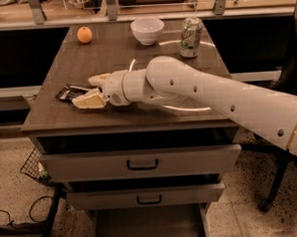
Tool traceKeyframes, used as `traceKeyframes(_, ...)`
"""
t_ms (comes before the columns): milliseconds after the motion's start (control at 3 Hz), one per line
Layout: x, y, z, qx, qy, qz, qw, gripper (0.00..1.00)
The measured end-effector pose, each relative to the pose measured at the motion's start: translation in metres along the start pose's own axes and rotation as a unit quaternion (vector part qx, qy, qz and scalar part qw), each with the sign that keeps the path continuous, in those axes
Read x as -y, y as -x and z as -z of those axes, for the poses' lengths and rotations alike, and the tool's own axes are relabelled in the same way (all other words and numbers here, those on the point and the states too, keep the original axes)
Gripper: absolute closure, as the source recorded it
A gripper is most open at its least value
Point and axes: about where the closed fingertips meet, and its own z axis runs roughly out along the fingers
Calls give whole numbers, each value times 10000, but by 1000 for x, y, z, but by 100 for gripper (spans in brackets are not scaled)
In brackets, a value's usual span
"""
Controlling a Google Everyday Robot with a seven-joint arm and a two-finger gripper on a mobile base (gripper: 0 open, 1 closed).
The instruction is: Place rxbar chocolate into bottom drawer
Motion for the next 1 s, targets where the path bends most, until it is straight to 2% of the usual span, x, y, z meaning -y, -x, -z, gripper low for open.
traceKeyframes(333, -1, 0, -1, 1, 12, 2, 10000, 0)
traceKeyframes(667, -3, 1, -3, 3, 32, 6, 10000, 18)
traceKeyframes(1000, -4, 1, -4, 5, 50, 9, 10000, 41)
